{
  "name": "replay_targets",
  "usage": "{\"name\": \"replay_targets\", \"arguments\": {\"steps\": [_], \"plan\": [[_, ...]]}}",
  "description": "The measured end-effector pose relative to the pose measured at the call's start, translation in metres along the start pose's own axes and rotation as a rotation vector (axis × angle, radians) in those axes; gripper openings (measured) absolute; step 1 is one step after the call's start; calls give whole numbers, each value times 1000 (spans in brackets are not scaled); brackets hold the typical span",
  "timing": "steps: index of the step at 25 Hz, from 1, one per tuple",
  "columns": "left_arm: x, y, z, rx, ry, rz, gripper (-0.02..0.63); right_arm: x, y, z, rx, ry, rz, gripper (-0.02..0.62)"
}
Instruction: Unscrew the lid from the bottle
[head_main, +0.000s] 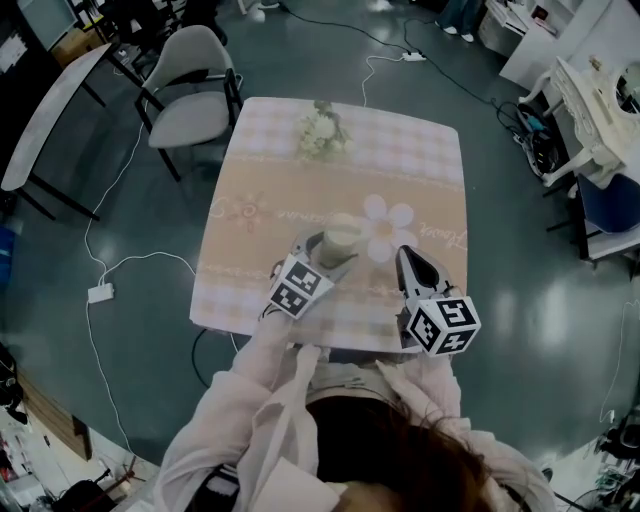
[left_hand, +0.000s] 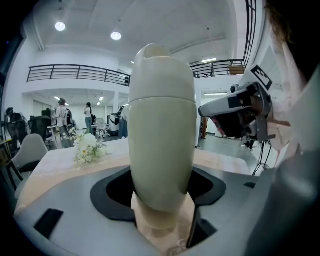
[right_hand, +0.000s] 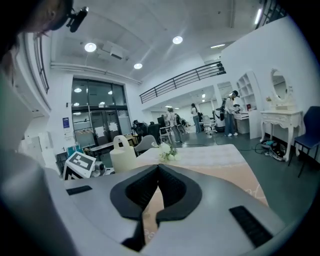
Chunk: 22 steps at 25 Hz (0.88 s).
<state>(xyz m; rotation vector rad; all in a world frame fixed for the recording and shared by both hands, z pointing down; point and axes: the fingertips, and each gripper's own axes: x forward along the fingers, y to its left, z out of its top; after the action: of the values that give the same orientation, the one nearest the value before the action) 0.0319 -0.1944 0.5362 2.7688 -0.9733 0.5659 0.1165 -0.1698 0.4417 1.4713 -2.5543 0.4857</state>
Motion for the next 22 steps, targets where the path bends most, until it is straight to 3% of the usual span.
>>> {"name": "replay_targets", "arguments": {"steps": [8, 15, 22], "plan": [[-27, -35, 41, -19, 7, -67, 311, -11, 27, 19, -172, 18, 147, 12], [-48, -68, 63, 50, 10, -117, 311, -19, 38, 30, -125, -28, 184, 12], [-51, -73, 61, 45, 10, -123, 311, -27, 47, 41, -80, -115, 265, 12]]}}
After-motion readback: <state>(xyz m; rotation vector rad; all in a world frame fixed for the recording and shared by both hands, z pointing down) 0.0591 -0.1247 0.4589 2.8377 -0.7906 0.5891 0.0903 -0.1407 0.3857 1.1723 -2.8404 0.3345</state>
